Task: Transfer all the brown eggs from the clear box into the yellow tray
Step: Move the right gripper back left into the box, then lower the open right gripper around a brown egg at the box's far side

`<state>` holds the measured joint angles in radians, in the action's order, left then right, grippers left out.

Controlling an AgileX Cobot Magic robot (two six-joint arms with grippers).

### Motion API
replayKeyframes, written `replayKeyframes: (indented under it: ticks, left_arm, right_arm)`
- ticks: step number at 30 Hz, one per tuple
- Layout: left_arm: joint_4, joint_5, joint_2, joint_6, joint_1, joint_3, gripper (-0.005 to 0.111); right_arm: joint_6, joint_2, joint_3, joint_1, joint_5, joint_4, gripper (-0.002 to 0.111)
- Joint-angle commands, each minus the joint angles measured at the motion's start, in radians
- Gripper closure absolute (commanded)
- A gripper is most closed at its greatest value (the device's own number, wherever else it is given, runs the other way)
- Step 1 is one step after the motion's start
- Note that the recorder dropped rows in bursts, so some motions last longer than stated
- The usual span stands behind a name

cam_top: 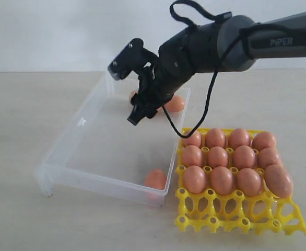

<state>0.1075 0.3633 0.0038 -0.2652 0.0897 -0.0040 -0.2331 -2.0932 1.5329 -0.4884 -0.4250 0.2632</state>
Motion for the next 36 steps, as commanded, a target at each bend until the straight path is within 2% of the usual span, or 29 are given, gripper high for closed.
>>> replayKeyframes:
  ticks: [1,4,9,14,19,25,36]
  left_arm:
    - [0.000,-0.004,-0.004,0.011,-0.004,0.004,0.103]
    - [0.000,-0.004,-0.004,0.011,-0.004,0.004,0.103]
    - [0.000,-0.004,-0.004,0.011,-0.004,0.004,0.103]
    - [0.000,-0.004,-0.004,0.011,-0.004,0.004,0.103]
    - [0.000,-0.004,-0.004,0.011,-0.004,0.004,0.103]
    - [0.000,-0.004,-0.004,0.011,-0.004,0.004,0.103]
    - [0.000,-0.004,-0.004,0.011,-0.004,0.004,0.103]
  right_arm:
    - [0.017,-0.049,0.005,0.003,-0.007,0.298,0.053]
    - [0.024,-0.072,0.005,0.003,-0.036,0.461,0.053]
    - [0.068,-0.125,0.005,0.003,-0.031,0.571,0.053]
    - [0.301,-0.152,0.005,0.011,-0.021,0.772,0.053]
    - [0.483,-0.152,0.005,0.088,0.017,0.769,0.055]
    - [0.508,-0.152,0.005,0.095,0.104,0.762,0.055]
    - [0.549,-0.152,0.005,0.099,0.022,0.718,0.055]
